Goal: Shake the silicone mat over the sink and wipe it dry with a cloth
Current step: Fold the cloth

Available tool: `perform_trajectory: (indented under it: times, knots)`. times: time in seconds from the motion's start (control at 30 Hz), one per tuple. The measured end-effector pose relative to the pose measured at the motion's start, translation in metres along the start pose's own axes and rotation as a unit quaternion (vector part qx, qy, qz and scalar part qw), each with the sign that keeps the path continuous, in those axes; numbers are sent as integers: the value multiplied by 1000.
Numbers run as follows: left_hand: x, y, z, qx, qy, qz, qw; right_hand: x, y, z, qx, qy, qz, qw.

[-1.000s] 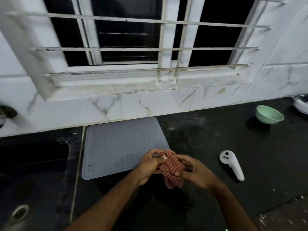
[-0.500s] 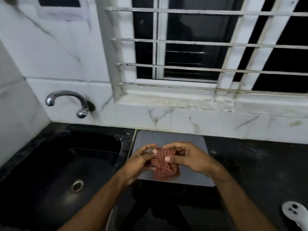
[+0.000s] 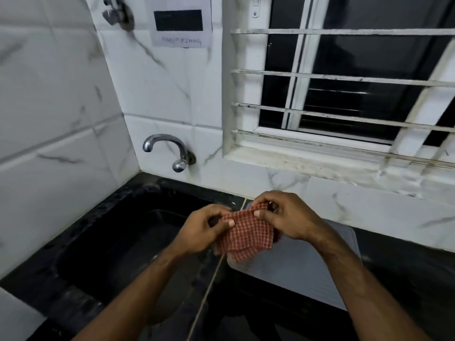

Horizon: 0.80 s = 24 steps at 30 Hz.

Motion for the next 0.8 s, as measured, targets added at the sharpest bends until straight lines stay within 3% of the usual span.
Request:
perform_trajectory:
  times: [0.1, 0.2, 0.37, 0.47, 0.6, 0.8]
  knots:
    - [-7, 18, 6, 14, -24, 37, 999, -4, -3, 7, -38, 4, 51, 998]
    - [-9, 33, 8, -34, -19, 51, 998, -3, -18, 14, -40, -9, 176, 984]
    - [13, 53, -8, -41, 102, -126, 986, 3, -53, 34, 4, -47, 284, 958]
    - [31, 72, -21, -96, 152, -177, 968, 10, -76, 51, 4, -78, 351, 933]
    - [63, 101, -37, -165, 218, -197, 941, 13, -151, 75, 128, -168, 312, 926]
    - [141, 168, -73, -194, 307, -206, 909, 50, -238, 140, 79, -254, 365, 892]
Point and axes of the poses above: each hand's wrist, its own z-axis towards the middle knuckle, its own y-axis out of the back of the hand, x = y × z, the point moved 2 cm from there along z, towards the middle knuckle, and after that the axes turned 14 degrees about -y, right-handed, at the moved point
